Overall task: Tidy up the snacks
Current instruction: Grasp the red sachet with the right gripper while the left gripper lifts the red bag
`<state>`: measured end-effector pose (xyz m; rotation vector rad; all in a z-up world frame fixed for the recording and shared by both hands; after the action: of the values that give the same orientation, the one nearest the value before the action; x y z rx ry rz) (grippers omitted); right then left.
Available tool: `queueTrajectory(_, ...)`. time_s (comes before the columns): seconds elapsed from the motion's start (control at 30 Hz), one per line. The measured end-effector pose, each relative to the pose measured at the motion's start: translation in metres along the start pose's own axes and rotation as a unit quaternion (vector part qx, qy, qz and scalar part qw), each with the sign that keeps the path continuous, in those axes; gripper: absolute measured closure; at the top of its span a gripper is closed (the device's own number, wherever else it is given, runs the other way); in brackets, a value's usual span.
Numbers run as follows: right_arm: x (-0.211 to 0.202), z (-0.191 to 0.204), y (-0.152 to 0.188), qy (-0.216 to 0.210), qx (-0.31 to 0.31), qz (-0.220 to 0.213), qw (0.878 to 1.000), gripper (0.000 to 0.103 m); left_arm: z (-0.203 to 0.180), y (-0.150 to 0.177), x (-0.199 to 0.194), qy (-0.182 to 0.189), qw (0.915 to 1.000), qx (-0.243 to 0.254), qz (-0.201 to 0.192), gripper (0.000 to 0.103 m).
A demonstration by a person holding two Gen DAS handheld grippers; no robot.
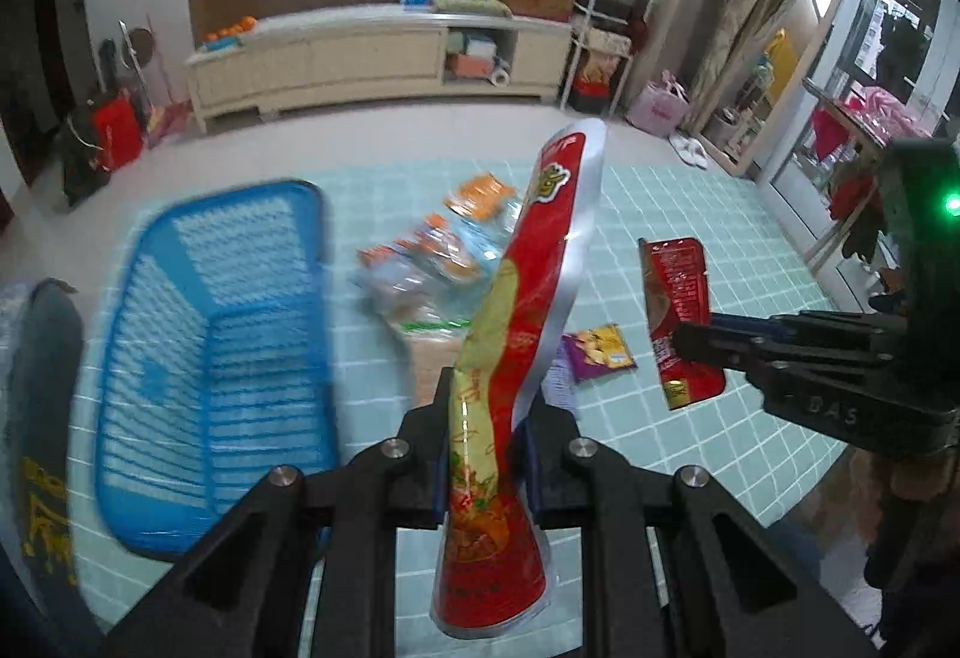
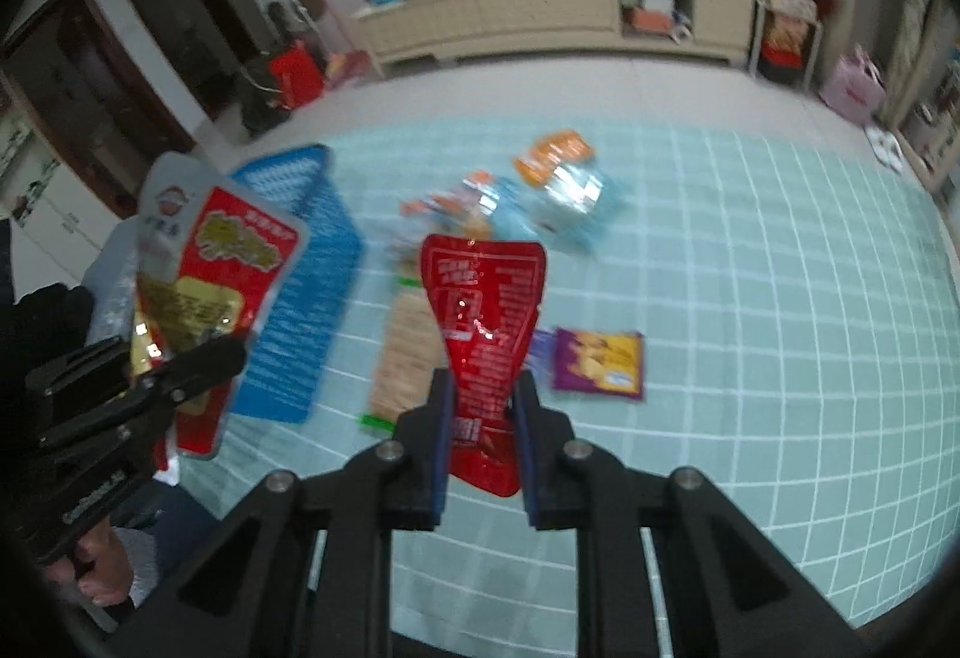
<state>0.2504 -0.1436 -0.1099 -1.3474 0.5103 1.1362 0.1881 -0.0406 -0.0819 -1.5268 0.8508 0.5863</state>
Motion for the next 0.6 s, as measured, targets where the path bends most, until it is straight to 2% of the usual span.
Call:
queueTrajectory(0.17, -0.005, 0.048, -0.019, -0.030, -0.024, -0.015, 0.999, 0.080, 0.052, -0.006, -0.030, -0.026, 0.9996, -0.010, -0.011, 0.086)
queueTrajectory(0.37, 0.004, 0.100, -0.037, -0.056, -0.057, -0.017, 0.997, 0.080, 0.107, -0.016, -0.049, -0.059, 0.9978, -0.026, -0.016, 0.086)
queueTrajectory(0.47, 0.018, 0.124, -0.047, -0.063, -0.077, -0.009, 0.995, 0.080, 0.135, -0.020, -0.053, -0.074, 0.9966, -0.032, -0.014, 0.086)
queueTrajectory(0.6, 0.041, 0.152, -0.057, -0.070, -0.091, 0.008, 0.993, 0.080, 0.167, -0.024, -0.042, -0.069, 0.9962, -0.053, 0.005, 0.086)
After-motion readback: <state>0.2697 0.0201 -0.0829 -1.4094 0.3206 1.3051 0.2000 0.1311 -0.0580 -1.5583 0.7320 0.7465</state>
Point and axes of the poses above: each gripper's, at about its wrist camera, not at the fingertips, and x roughly the way its jaws point, z to its left, y to its underside, the point moved 6 cm from there along x, roughly the way its jaws point, and after that the axes turned 1 degree about -x, right-handed, at the moved point
